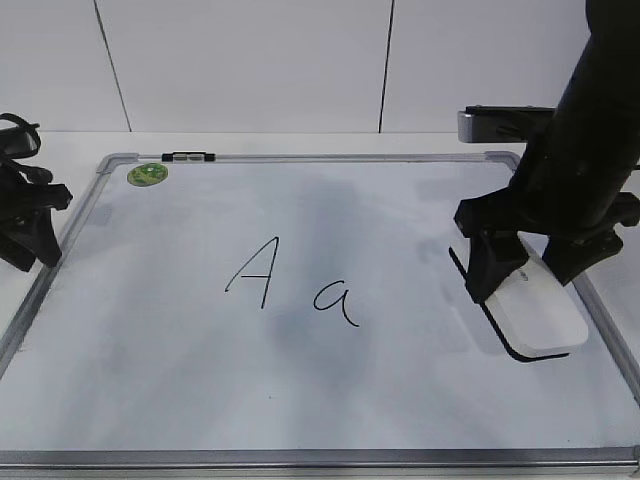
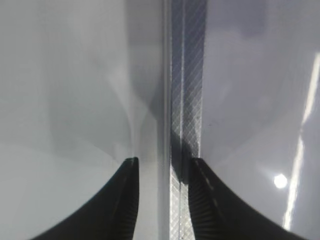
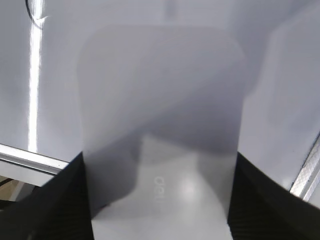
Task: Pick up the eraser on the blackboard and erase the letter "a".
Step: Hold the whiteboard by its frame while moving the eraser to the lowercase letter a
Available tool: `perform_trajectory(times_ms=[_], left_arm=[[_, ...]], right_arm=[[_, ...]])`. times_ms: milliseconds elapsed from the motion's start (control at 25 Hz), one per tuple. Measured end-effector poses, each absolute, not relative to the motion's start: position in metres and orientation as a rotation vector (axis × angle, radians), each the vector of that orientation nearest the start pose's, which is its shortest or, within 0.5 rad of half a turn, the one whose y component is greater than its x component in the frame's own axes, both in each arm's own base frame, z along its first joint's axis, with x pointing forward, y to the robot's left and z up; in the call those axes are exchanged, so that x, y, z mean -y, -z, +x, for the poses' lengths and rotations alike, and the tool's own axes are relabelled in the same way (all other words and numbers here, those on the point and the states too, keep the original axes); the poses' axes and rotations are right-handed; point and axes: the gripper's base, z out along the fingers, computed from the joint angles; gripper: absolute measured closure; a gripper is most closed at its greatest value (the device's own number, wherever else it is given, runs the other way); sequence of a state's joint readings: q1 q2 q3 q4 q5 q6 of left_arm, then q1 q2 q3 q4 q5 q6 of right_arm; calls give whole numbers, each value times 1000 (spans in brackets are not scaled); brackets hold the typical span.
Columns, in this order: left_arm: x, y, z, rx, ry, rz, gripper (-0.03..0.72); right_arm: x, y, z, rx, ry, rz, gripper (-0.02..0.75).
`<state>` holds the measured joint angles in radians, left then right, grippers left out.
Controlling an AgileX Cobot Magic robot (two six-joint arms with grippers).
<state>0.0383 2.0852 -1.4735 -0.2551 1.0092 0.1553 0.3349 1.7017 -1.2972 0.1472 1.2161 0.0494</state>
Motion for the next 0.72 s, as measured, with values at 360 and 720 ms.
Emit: perform_trajectory(times_ms=[360,720], left_arm=[[4,-148,407,-3086,333,-25,461],[5,-148,407,-3088,356,-34,672]], right_arm=[[-118,-251,302,-3101,-224,-371,202],[-119,-248,303,-3105,-222,-400,202]])
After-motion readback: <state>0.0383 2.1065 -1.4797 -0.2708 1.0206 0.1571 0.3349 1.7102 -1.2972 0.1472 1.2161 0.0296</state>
